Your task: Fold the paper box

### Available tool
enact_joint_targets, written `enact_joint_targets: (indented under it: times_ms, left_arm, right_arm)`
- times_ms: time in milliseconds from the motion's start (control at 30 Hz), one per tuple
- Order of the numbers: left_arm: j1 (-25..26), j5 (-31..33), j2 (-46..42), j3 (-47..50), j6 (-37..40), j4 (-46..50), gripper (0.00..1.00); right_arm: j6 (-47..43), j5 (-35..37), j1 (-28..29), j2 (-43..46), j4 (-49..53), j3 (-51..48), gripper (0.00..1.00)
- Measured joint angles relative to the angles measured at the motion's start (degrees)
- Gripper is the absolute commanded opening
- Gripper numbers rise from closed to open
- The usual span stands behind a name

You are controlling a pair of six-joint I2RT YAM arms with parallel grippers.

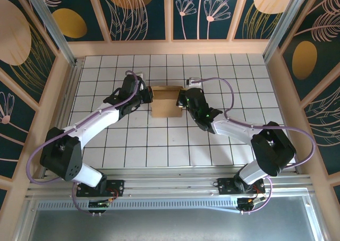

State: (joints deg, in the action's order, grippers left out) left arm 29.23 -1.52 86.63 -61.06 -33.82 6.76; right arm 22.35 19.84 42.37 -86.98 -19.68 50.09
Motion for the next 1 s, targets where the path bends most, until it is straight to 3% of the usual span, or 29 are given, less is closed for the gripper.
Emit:
enact_joint_targets:
  times_ms: [400,1000]
  left_arm:
    - [0.61,2.27,-1.31,3.28,0.7,-3.34,0.01]
    - [2.14,10.88,-3.65,3.63,2.75,1.03,0.01]
  right_arm:
    - [0.02,0.33,0.22,0.0,0.15,0.0,0.0]
    - [-0.7,-0.5,2.05,0.11,0.42,0.07,0.0]
